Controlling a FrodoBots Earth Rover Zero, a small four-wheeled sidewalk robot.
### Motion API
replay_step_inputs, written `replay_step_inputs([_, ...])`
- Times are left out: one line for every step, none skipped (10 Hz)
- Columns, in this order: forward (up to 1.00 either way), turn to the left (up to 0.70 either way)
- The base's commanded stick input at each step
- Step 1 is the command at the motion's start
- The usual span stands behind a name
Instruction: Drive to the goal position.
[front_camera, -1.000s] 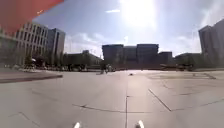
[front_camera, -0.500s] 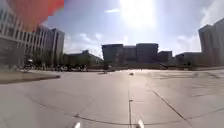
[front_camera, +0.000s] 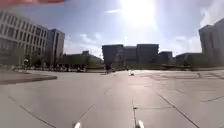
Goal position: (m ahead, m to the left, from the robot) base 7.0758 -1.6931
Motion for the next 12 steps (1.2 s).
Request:
replay_step_inputs([0.70,-0.01])
replay_step_inputs([0.70,-0.01])
replay_step_inputs([0.70,-0.01])
replay_step_inputs([0.70,-0.01])
replay_step_inputs([0.70,-0.01])
replay_step_inputs([0.70,-0.01])
replay_step_inputs([0.70,-0.01])
replay_step_inputs([0.70,-0.01])
replay_step_inputs([0.70,-0.01])
replay_step_inputs([0.70,-0.01])
replay_step_inputs([0.70,-0.01])
replay_step_inputs([0.70,-0.01])
